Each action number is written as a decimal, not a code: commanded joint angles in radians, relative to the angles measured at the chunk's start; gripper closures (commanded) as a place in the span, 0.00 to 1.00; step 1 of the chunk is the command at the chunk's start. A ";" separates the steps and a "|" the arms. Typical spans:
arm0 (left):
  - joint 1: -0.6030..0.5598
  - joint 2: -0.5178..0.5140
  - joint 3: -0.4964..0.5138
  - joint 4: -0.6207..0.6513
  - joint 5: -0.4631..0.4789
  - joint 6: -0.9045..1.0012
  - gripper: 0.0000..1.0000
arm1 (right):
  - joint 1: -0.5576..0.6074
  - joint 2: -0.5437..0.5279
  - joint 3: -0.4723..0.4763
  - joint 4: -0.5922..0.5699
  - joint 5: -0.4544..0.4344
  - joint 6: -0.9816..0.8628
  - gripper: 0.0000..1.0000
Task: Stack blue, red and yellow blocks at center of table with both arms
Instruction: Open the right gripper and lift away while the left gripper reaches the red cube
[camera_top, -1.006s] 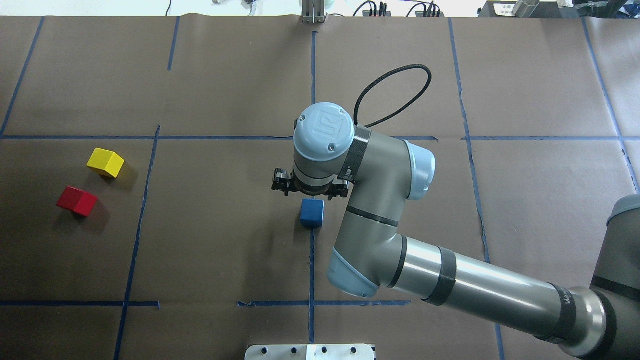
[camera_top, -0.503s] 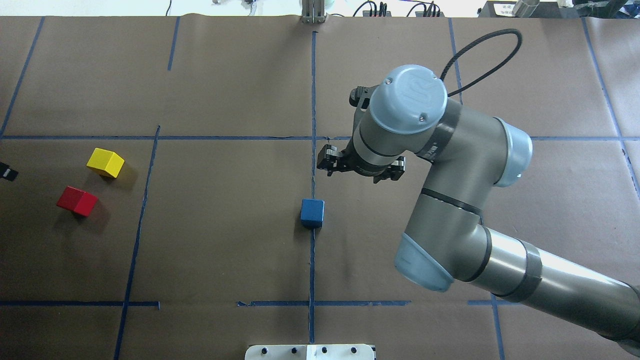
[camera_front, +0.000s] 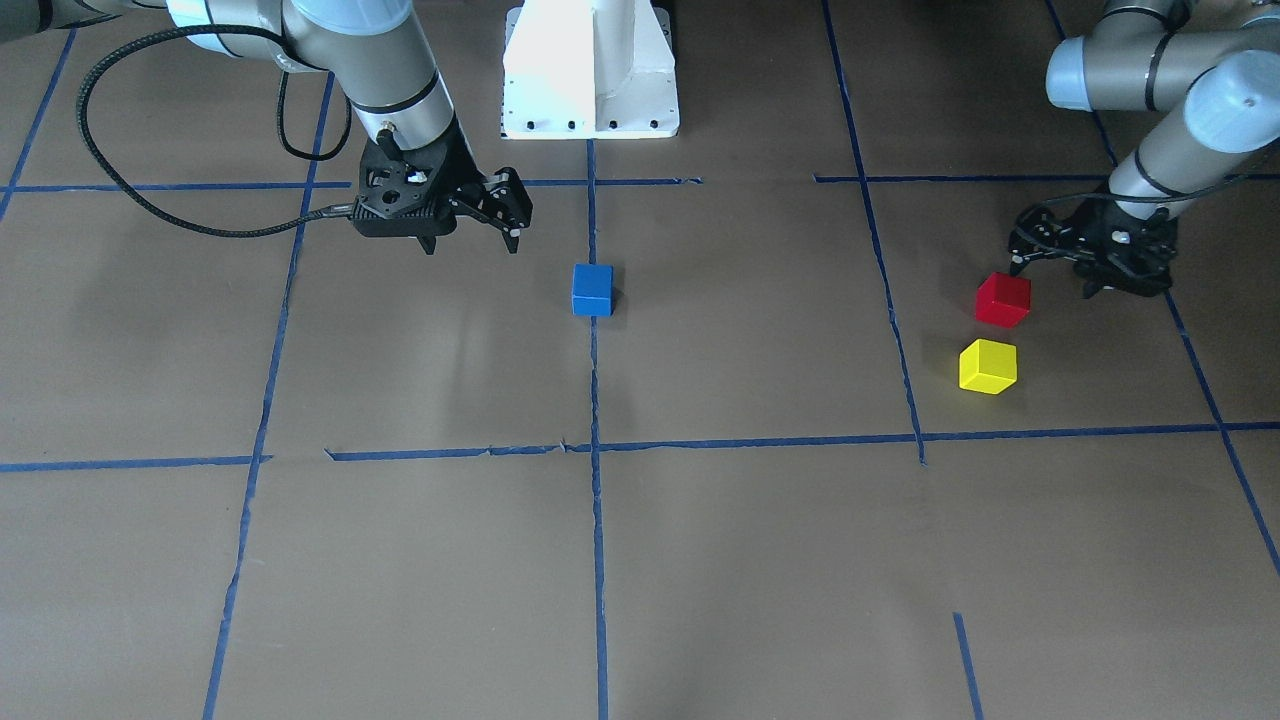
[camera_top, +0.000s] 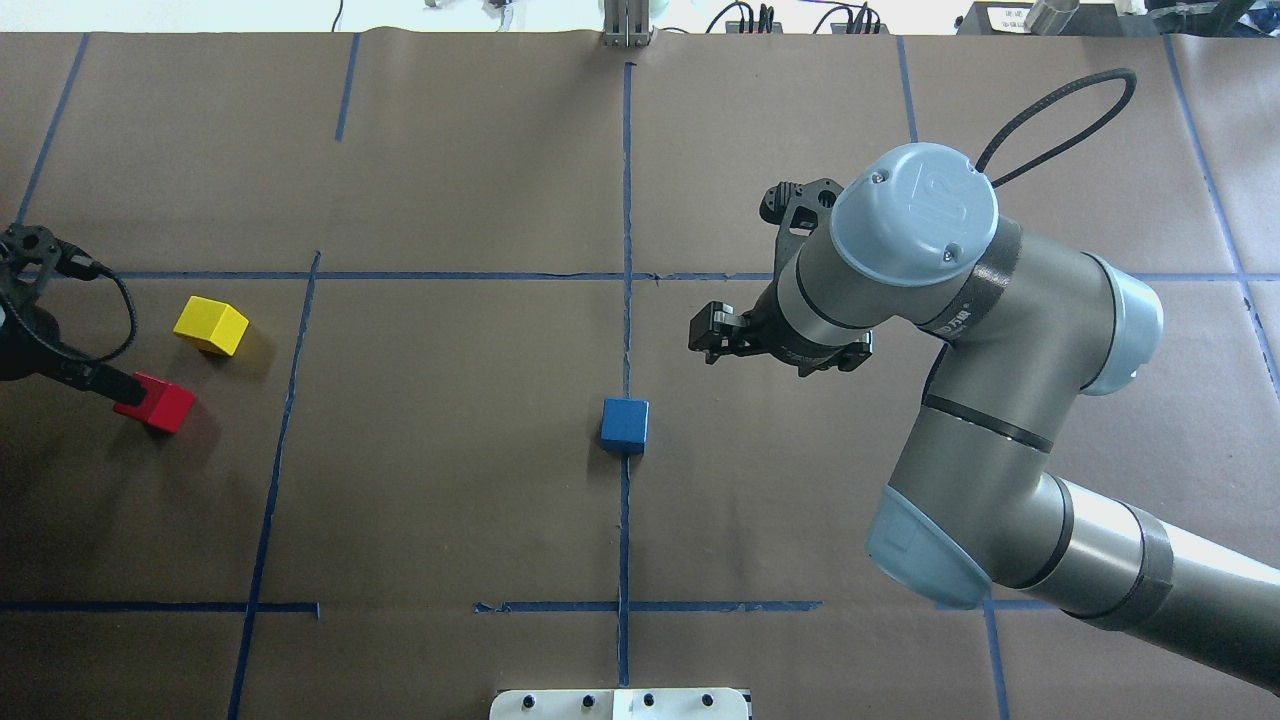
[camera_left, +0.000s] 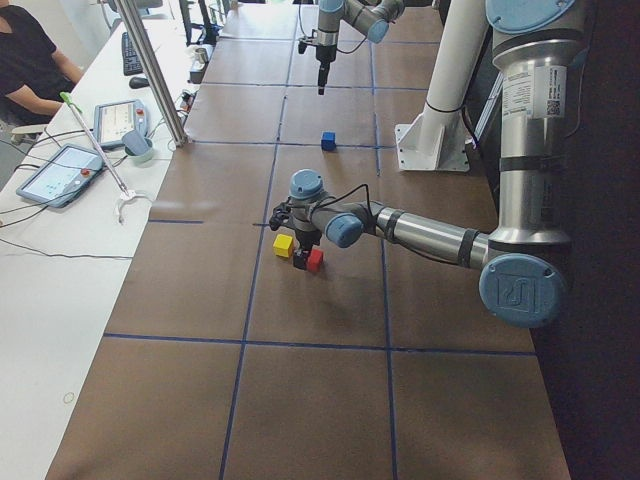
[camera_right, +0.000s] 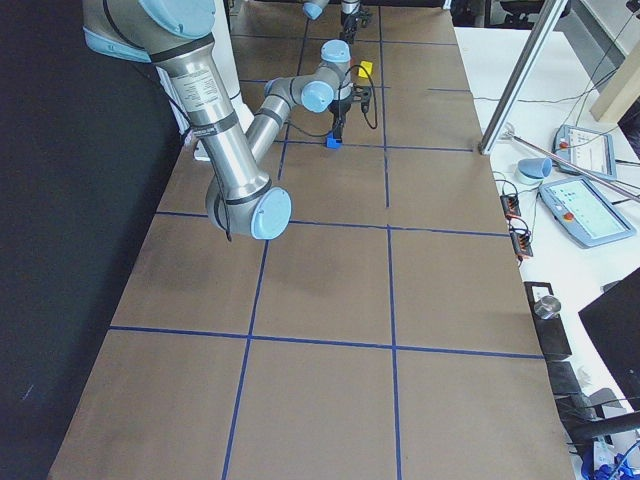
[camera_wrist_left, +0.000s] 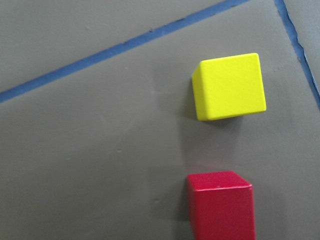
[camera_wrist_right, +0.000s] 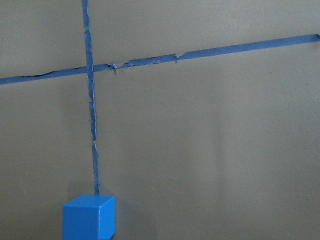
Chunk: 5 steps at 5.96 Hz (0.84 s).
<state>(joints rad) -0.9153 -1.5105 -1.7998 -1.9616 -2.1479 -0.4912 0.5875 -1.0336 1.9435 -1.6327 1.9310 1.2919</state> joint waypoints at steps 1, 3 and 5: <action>0.047 -0.017 0.017 -0.003 0.019 -0.066 0.00 | -0.012 -0.005 0.002 0.001 -0.007 -0.002 0.00; 0.081 -0.062 0.061 -0.002 0.028 -0.064 0.00 | -0.014 -0.008 0.002 0.001 -0.009 -0.003 0.00; 0.082 -0.068 0.080 0.000 0.052 -0.061 0.75 | -0.006 -0.035 0.012 0.002 -0.004 -0.017 0.00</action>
<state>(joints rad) -0.8342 -1.5750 -1.7256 -1.9631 -2.1128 -0.5522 0.5783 -1.0535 1.9498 -1.6317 1.9243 1.2844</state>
